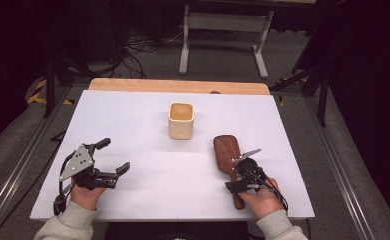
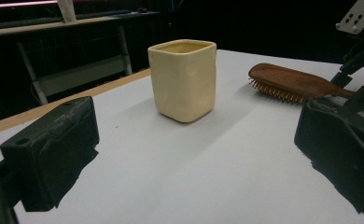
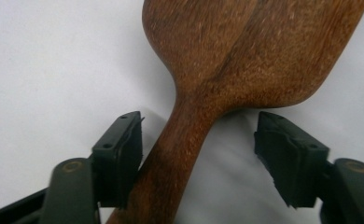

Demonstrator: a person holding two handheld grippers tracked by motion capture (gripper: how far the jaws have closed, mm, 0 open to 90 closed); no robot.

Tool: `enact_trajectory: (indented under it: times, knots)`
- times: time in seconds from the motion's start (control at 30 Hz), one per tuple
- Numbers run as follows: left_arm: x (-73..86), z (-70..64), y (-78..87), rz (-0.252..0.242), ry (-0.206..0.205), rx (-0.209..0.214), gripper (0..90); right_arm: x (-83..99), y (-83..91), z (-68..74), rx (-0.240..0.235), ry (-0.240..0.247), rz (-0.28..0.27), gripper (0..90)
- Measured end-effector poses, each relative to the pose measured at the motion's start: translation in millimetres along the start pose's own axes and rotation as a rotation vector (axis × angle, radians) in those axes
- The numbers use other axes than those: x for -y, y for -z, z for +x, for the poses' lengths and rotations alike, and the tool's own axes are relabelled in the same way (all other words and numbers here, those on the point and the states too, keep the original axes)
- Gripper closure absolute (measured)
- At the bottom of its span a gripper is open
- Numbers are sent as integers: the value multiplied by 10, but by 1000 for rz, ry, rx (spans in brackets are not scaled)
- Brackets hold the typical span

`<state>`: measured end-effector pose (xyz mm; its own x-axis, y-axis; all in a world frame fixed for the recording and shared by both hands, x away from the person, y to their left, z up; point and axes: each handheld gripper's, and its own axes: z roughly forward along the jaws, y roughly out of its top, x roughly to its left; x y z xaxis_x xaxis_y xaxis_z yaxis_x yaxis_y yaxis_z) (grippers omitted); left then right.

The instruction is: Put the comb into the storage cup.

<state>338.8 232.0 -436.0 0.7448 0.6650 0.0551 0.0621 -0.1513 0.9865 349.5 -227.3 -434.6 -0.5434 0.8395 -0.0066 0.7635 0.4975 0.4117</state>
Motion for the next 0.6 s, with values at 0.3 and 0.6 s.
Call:
enact_trajectory:
  times: [0.3,0.6]
  knots:
    - [-1,-5,2,10,-4,-1,7,-41,15,45,12,19,15,606]
    - [-3,-6,12,8,-4,0,7,-55,19,15,28,-11,31,717]
